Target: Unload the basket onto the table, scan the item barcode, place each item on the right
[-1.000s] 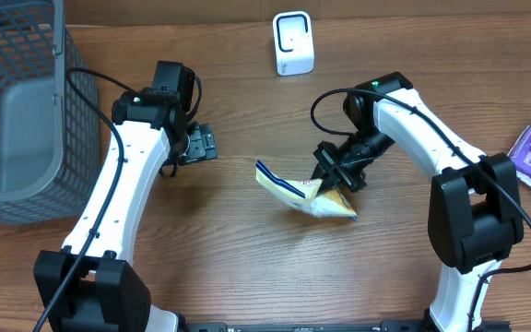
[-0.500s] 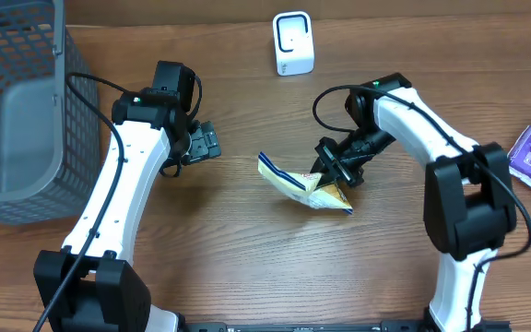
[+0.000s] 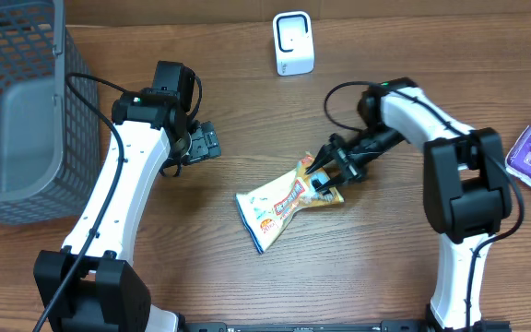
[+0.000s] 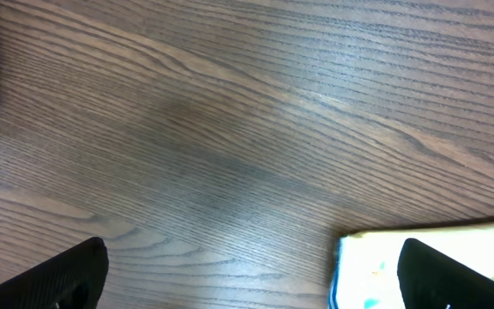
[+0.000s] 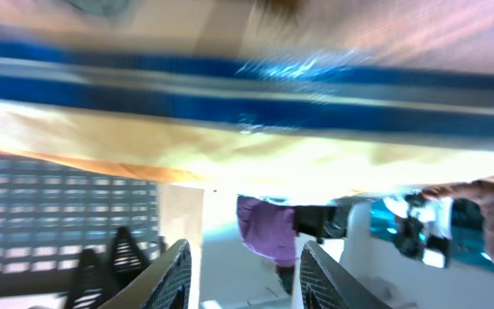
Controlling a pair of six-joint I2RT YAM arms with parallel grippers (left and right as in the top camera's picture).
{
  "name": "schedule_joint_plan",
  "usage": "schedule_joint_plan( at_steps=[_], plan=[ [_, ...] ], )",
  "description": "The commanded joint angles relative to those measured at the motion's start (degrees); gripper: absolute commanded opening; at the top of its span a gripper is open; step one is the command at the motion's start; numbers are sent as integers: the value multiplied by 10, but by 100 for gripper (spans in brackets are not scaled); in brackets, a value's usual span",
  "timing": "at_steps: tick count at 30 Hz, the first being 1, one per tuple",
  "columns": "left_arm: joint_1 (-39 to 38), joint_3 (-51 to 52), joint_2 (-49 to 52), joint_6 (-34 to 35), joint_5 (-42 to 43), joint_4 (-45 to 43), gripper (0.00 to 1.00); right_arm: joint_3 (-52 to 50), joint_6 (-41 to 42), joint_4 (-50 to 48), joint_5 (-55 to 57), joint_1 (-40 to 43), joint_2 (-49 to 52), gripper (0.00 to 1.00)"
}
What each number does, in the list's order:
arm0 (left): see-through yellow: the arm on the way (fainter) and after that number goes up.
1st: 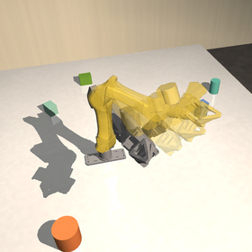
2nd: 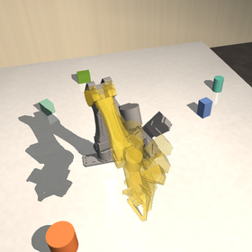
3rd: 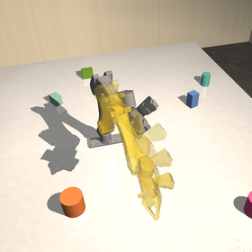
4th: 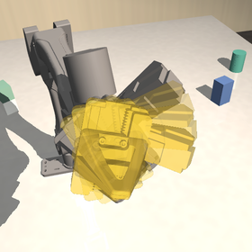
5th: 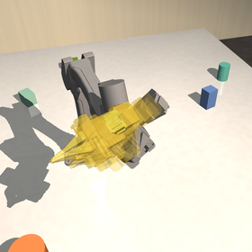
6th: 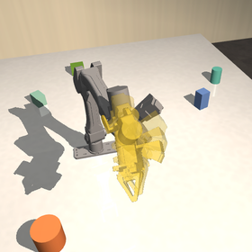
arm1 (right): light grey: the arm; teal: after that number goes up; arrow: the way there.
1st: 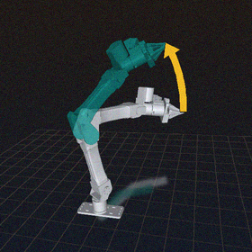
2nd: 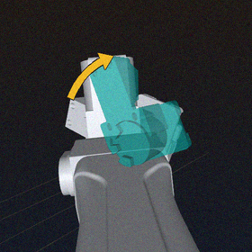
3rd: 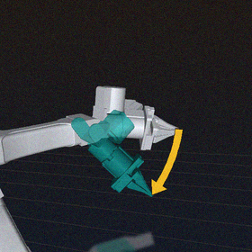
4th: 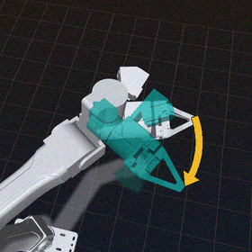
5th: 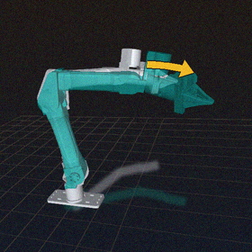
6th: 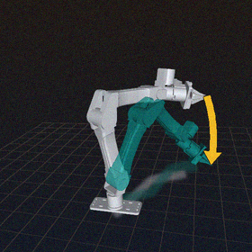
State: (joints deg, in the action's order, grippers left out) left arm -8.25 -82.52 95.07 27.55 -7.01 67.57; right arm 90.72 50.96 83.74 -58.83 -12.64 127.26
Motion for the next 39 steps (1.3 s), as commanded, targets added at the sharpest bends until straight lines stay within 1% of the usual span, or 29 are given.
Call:
schedule_joint_plan(
  at_steps=[1, 3, 5, 6, 9, 10, 11, 12, 13, 14, 15, 16, 17, 20, 22, 27, 32, 38, 39],
  plan=[
    [0, 3, 4, 12, 7, -2, 100, 5, -5, -16, 30, 39, 7, 43],
    [0, 3, 4, 12, 7, -3, 100, 7, -37, -31, 55, 56, 7, 43],
    [0, 3, 4, 12, 7, -3, 100, 21, -99, -34, 76, 68, 7, 42],
    [0, 3, 4, 12, 7, -3, 100, 33, -117, -27, 110, 72, 6, 41],
    [0, 3, 4, 12, 7, -3, 100, 69, -119, 2, 236, 78, -2, 41],
    [0, 3, 4, 12, 7, -3, 100, 83, -149, 5, 282, 78, -10, 43],
    [0, 3, 4, 12, 7, -4, 100, 89, -192, 0, 294, 76, -15, 48],
    [0, 3, 4, 12, 7, -4, 100, 91, -239, -13, 299, 73, -19, 70],
    [0, 3, 4, 12, 7, -4, 100, 90, -273, -21, 299, 67, -20, 84],
    [0, 3, 4, 12, 7, -4, 100, 89, -287, -24, 299, 63, -20, 86],
    [0, 3, 4, 12, 7, -4, 100, 87, -308, -25, 292, 57, -18, 91],
    [0, 3, 4, 12, 7, -4, 100, 84, -338, -27, 259, 54, -18, 100],
    [0, 3, 4, 12, 7, -4, 100, 80, -417, -33, 179, 50, -18, 100],
    [0, 3, 4, 12, 7, -3, 100, 70, -593, -38, -12, 47, -18, 100],
    [0, 3, 4, 12, 7, -2, 100, 64, -634, -38, -43, 47, -18, 100],
    [0, 3, 4, 12, 7, 1, 100, 28, -697, -46, -25, 48, -18, 100],
    [0, 3, 4, 12, 7, 12, 100, -18, -699, -108, 59, 48, -18, 100],
    [0, 3, 4, 12, 7, 17, 100, -82, -699, -182, 21, 27, -18, 99],
    [0, 3, 4, 12, 7, 17, 100, -92, -698, -192, 18, 22, -18, 95]
  ],
)
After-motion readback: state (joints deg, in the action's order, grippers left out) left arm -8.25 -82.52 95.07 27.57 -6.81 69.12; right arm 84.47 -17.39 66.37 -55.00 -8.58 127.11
